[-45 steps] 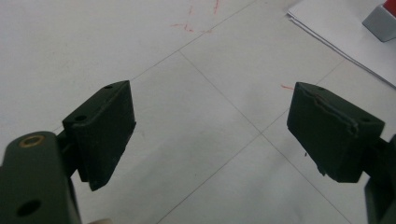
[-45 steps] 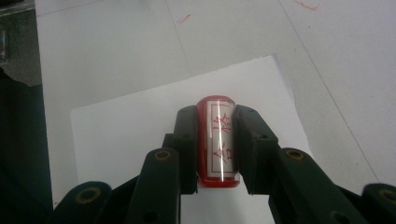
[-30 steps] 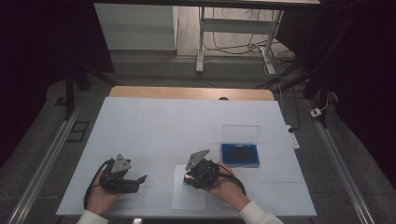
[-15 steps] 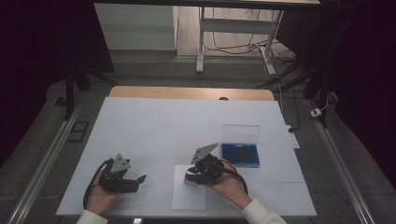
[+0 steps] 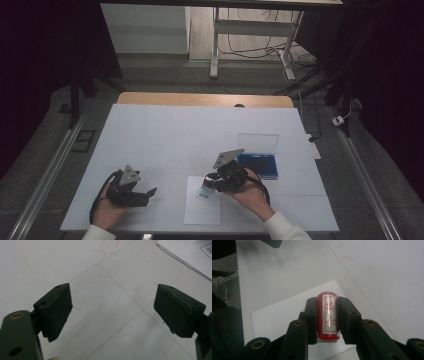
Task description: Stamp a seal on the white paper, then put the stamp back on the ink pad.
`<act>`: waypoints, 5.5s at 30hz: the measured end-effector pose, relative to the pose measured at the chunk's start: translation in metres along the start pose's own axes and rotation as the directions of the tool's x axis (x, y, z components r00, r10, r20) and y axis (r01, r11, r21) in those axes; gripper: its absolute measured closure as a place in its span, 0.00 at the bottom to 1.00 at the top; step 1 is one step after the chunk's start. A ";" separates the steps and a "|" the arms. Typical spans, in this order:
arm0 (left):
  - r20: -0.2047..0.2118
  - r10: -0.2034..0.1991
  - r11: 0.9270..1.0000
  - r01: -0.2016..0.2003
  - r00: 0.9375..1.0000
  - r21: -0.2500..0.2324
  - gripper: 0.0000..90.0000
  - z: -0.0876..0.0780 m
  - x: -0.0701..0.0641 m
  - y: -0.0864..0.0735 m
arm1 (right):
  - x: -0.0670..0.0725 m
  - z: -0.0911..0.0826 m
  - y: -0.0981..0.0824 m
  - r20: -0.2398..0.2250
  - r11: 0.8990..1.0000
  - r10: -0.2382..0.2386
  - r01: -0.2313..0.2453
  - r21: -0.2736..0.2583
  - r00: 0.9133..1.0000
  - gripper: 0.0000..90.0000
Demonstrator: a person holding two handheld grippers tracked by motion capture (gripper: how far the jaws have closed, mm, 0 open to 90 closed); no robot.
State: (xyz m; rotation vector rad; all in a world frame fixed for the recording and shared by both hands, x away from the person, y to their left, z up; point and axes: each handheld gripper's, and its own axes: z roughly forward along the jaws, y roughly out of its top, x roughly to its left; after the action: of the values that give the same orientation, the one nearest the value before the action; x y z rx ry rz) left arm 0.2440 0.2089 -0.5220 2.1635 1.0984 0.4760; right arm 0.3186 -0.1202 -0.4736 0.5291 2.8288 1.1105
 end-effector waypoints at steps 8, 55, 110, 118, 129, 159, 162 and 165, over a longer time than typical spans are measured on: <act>0.000 0.002 1.000 -0.002 1.000 -0.001 0.17 0.000 0.000 0.000 | -0.004 -0.008 0.000 0.016 1.000 0.004 -0.004 -0.016 1.000 0.77; 0.004 0.004 1.000 -0.004 1.000 -0.003 0.17 0.000 0.000 0.000 | -0.061 -0.082 -0.025 0.273 0.989 0.129 -0.104 -0.104 0.953 0.77; 0.002 0.005 1.000 -0.005 1.000 0.001 0.17 0.001 0.000 0.000 | -0.098 -0.071 -0.061 0.371 0.976 0.195 -0.218 0.021 0.908 0.76; 0.020 0.009 1.000 -0.008 1.000 -0.005 0.17 0.002 -0.002 0.001 | -0.100 -0.083 -0.060 0.314 0.971 0.238 -0.216 -0.106 0.919 0.53; 0.029 -0.010 1.000 0.011 1.000 -0.015 0.17 0.000 0.000 0.001 | -0.090 -0.093 -0.064 0.320 0.973 0.204 -0.154 -0.175 0.925 0.44; 0.068 -0.013 0.999 0.015 0.998 -0.030 0.17 -0.006 -0.013 -0.005 | -0.028 -0.114 -0.160 0.289 0.968 0.176 -0.112 -0.225 0.941 0.43; 0.068 -0.013 0.999 0.015 0.998 -0.029 0.17 -0.006 -0.013 -0.005 | -0.032 -0.112 -0.162 0.276 0.965 0.189 -0.127 -0.227 0.942 0.43; 0.064 -0.013 0.999 0.015 0.998 -0.030 0.18 -0.006 -0.013 -0.006 | -0.032 -0.111 -0.160 0.281 0.966 0.182 -0.119 -0.229 0.942 0.43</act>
State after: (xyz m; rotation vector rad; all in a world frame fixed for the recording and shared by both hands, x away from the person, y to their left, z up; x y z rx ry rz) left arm 0.2296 0.2036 -0.5217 2.1285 1.0641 0.4120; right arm 0.2816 -0.3125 -0.5011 0.8299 2.4121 1.2156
